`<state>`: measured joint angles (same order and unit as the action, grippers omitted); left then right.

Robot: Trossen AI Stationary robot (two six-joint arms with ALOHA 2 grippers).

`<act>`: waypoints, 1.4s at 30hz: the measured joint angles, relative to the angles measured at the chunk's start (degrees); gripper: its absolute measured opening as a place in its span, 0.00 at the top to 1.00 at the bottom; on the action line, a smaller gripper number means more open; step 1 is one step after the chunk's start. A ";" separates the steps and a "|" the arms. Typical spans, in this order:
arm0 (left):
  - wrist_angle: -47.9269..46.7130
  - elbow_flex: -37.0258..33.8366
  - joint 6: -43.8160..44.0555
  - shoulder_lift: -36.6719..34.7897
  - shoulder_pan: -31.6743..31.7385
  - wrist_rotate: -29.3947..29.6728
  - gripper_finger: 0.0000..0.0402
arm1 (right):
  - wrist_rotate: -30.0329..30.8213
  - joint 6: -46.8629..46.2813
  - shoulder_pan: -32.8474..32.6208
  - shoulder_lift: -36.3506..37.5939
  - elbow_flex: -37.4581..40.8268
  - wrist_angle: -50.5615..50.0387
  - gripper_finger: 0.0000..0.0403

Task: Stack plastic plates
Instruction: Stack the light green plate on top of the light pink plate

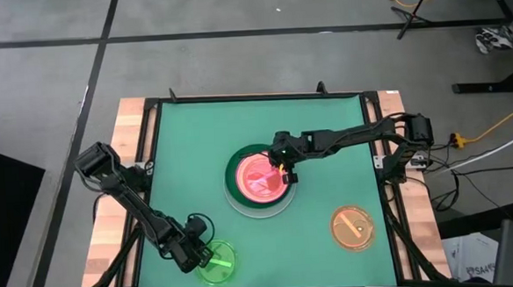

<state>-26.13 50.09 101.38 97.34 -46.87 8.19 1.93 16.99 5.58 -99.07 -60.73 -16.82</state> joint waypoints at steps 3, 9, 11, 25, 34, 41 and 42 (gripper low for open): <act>-0.02 -0.02 0.00 0.02 0.00 -0.03 0.88 | 0.01 0.00 0.00 0.00 0.00 -0.01 0.87; 0.92 -0.02 0.02 -0.04 0.00 -0.15 0.98 | -0.67 0.01 0.04 0.18 0.00 -0.24 0.87; 1.42 -0.02 0.01 -0.24 0.02 -0.21 0.99 | -2.25 0.09 0.09 0.62 0.00 -0.68 0.87; 0.20 -0.16 -4.57 -4.51 2.35 0.15 1.00 | -3.57 1.55 0.07 14.78 -0.02 -9.93 0.87; 0.36 -0.16 -16.70 -10.42 9.34 0.35 1.00 | -6.57 1.40 -0.04 24.46 -0.02 -14.88 0.87; 2.87 -0.16 -29.67 -14.76 18.29 0.21 1.00 | -7.49 1.29 -3.38 26.71 -0.02 -14.67 0.87; 3.27 -0.15 -31.48 -15.35 19.67 0.02 1.00 | -7.50 1.22 -4.07 26.69 -0.02 -14.58 0.87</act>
<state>-22.86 49.94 69.91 81.99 -27.20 8.21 -5.56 18.22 1.51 -72.38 -60.75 -31.40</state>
